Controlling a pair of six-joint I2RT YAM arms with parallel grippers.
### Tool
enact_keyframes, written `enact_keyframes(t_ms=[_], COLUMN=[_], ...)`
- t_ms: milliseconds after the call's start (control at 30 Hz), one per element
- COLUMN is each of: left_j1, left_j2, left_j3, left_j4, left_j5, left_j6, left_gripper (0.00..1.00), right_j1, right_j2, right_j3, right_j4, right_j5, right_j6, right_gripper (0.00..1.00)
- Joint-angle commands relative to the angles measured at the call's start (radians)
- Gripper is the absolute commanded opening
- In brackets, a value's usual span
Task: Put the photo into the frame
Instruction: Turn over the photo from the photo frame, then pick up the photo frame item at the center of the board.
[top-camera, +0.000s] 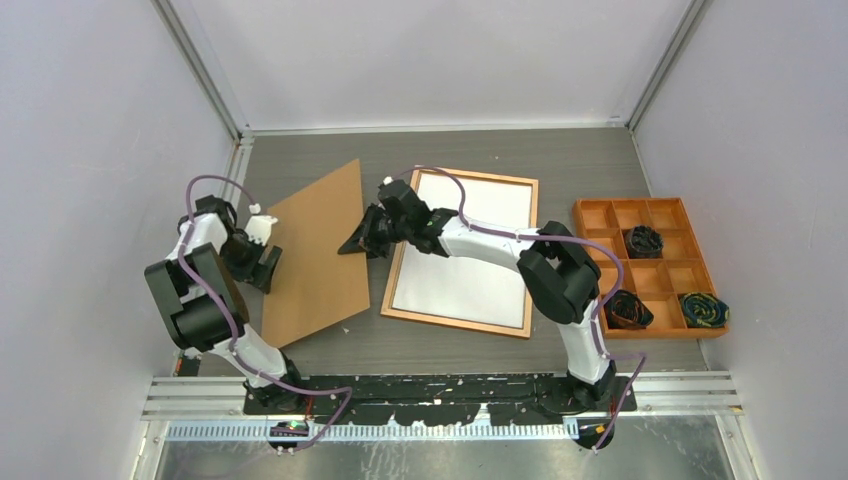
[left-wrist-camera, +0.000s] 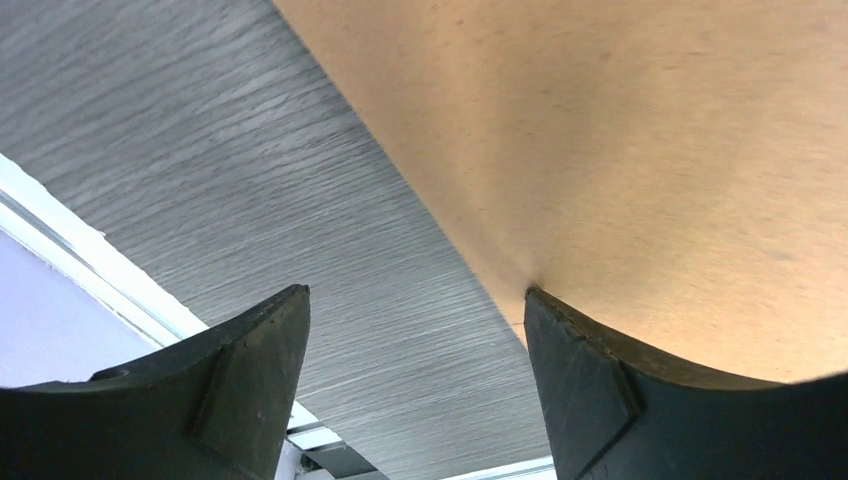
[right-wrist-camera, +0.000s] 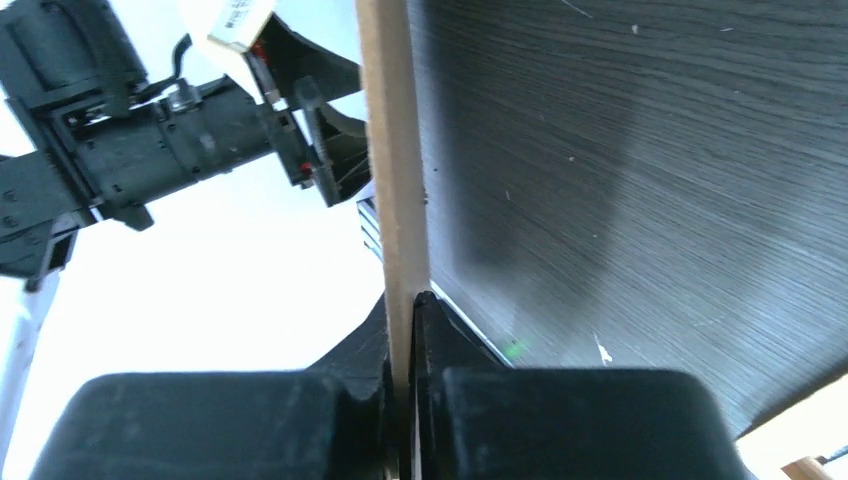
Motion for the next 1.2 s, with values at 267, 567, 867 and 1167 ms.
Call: enact_keyframes(t_ms=[267,567,867,1167], left_j1=[-0.028,-0.031,-0.098,-0.114], left_j2=[-0.075,-0.373,-0.695,-0.813], left_j3=[0.133,0.284,0.175,0.163], left_j4=[-0.189,-0.391,-0.572,-0.624], left_j5=[0.209,0.583,0.603,0.704], left_j6=[0.02,0.297,0.659,0.786], left_gripper=[1.0,1.0,1.0,1.0], right_j1=[0.0,-0.061,-0.092,-0.096], right_j2=[-0.061,-0.108,-0.114,-0.117], right_j3=[0.073,0.043,0.025,0.025], right_j4=[-0.027,0.098,0.214,0.305], right_j5=[-0.037,-0.012,0.023,0.019], right_j6=[0.013,0.144,0.324,0.464], right_gripper=[0.01,0.01,0.01,0.01])
